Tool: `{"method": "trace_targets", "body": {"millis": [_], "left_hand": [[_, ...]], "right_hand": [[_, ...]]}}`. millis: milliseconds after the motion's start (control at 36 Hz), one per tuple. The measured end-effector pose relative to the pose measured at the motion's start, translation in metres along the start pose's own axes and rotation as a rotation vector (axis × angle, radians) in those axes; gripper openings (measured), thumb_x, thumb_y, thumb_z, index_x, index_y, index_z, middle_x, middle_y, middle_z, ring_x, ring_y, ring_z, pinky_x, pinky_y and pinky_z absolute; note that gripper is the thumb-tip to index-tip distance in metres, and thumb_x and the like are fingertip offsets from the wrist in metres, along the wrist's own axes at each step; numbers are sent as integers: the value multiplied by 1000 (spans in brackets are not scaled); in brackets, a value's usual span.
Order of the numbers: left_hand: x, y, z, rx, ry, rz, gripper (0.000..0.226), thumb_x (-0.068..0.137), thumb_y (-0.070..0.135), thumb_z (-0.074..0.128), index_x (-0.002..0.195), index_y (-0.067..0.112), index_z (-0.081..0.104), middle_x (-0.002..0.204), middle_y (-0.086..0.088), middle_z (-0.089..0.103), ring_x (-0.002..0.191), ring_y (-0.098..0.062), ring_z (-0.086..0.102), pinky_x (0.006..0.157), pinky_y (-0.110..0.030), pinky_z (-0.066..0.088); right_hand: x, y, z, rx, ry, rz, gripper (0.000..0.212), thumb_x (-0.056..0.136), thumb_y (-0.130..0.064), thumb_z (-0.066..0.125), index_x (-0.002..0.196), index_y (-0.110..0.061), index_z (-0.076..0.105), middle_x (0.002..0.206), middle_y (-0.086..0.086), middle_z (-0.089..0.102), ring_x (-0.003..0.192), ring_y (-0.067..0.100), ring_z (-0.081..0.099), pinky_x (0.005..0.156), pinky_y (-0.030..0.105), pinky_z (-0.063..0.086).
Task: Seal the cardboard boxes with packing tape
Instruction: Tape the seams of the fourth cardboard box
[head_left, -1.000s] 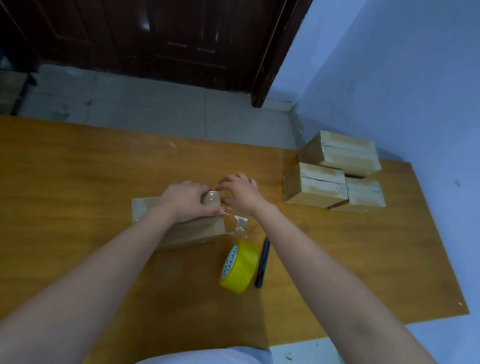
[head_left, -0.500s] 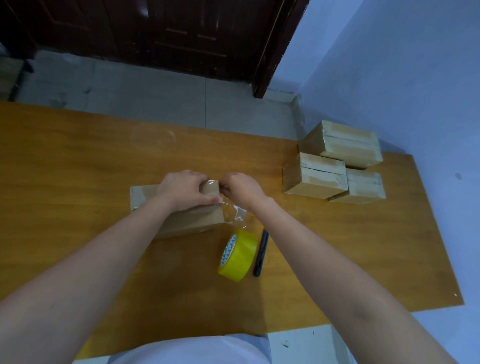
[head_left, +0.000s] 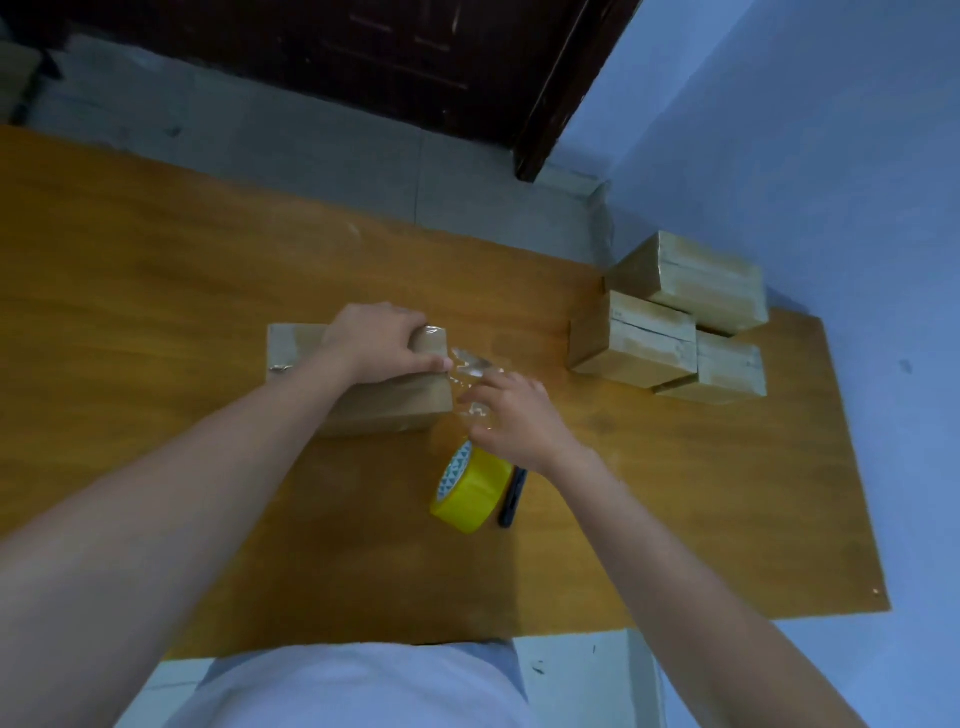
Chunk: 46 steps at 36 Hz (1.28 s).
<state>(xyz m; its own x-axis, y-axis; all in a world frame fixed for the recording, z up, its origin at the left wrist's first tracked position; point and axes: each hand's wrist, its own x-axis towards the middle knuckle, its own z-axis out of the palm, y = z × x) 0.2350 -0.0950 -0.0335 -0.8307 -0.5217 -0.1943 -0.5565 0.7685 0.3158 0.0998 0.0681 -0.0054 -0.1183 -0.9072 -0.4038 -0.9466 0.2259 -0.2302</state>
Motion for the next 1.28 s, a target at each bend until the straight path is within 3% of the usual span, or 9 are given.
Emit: {"method": "trace_targets", "body": {"millis": [139,250,389,556,667,889,1056,1167,1278], "left_hand": [[2,-3,6,21,41,17,59,81,76,41,97,21,55,107,-1,64,100,-24,56,66,-32,33],[2,-4,8,31,52,23,63,81,77,39,102,20,57,107,-2,64,100,-24,57,66,-32,35],[2,-4,8,35,68,32,59,81,77,41,96,21,54,106,-3,64,99,-25,57,65,-32,34],[4,-5,11,33,69,34,63,79,80,37,96,21,54,104,-2,64,97,-24,57,65,-32,33],[4,-6,12,40,84,35,67,78,80,37,103,21,57,106,-2,64,98,-24,58,66,-32,35],[3,-4,10,36,93,33,67,80,77,40,107,19,58,110,-6,64,102,-28,57,68,-33,34],[4,-5,11,48,97,32,70,79,79,40,107,17,58,110,-10,64,103,-31,57,71,-35,35],[4,-4,10,53,95,30,69,79,79,40,105,17,58,108,-11,65,100,-32,59,69,-34,35],[4,-4,10,71,88,32,70,80,78,40,107,16,58,109,-12,64,102,-33,58,70,-35,34]], "right_hand": [[6,-9,16,-155,103,-46,45,88,-38,59,130,-22,51,130,-2,51,127,21,39,102,35,25],[11,-13,23,-224,199,-32,54,85,-34,64,133,-14,48,129,4,53,123,27,46,101,39,31],[12,-17,26,-249,237,-49,40,63,-28,84,94,-10,68,89,5,68,89,28,65,79,36,49],[9,-18,27,-203,170,-58,19,82,-24,69,88,-6,68,92,10,69,100,30,59,93,40,37],[8,-20,24,-172,178,-64,16,67,-19,80,67,-10,67,68,5,67,75,29,64,76,40,48],[19,-11,6,-326,116,-280,15,62,-24,73,53,-18,63,54,-2,60,56,21,61,52,23,42],[30,-4,-3,-461,79,-427,19,69,-33,56,58,-21,66,61,-4,65,62,22,64,55,26,38],[31,0,3,-465,90,-406,32,75,-38,42,59,-22,65,62,-5,65,62,21,64,54,27,42],[34,-2,2,-397,67,-312,35,81,-42,56,83,-11,72,82,8,69,78,30,66,62,34,45]]}}
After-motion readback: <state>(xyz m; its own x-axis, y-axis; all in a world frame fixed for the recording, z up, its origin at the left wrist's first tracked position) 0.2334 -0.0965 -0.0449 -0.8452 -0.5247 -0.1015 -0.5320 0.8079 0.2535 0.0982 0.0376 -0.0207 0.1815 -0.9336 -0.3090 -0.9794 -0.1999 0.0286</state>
